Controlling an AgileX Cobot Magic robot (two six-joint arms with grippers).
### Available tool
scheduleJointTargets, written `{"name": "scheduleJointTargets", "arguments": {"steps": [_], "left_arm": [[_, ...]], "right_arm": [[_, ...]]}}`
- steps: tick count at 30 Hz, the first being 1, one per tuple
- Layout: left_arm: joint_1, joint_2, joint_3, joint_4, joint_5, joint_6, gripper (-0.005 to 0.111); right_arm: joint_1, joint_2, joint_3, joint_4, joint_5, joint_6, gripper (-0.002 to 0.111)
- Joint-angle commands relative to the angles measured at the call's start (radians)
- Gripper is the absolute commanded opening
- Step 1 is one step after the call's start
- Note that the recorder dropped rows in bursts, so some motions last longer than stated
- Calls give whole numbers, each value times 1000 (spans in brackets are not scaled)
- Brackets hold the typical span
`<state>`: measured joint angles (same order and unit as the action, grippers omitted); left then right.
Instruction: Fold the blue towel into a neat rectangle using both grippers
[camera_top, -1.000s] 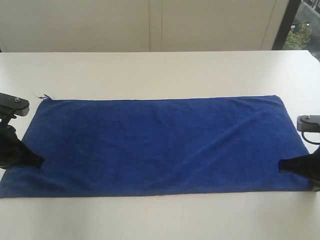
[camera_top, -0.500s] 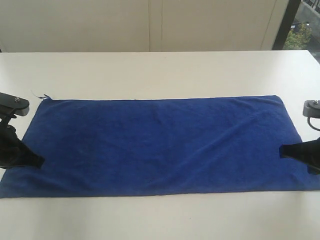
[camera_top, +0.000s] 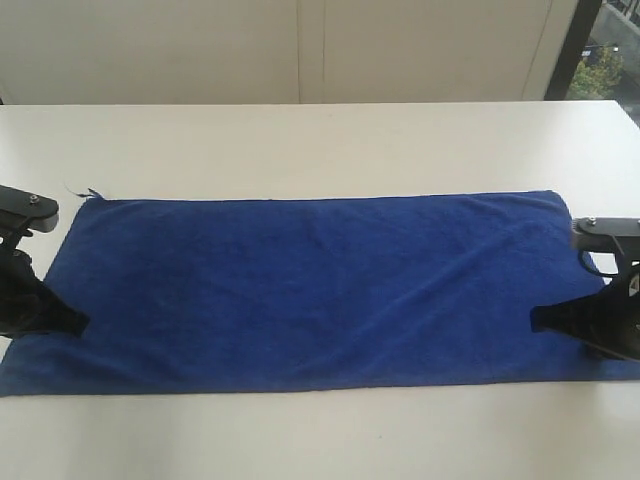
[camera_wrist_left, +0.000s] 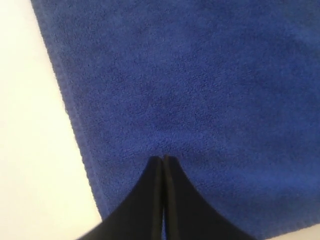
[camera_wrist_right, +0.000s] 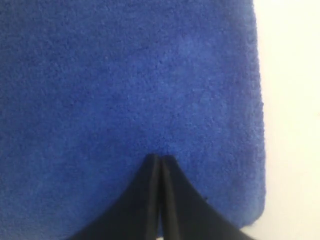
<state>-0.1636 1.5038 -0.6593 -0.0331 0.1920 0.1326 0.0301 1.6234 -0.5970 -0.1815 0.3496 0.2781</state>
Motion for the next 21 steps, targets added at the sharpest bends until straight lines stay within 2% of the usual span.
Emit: {"name": "scheduleJointTargets", "arguments": {"steps": [1,21], "left_arm": [[0,-10,7,-10,9,-4,0],[0,-10,7,-10,9,-4,0]], "right_arm": [[2,21,11,-3,95,-11,0],[2,19,11,-84,165,89,0]]}}
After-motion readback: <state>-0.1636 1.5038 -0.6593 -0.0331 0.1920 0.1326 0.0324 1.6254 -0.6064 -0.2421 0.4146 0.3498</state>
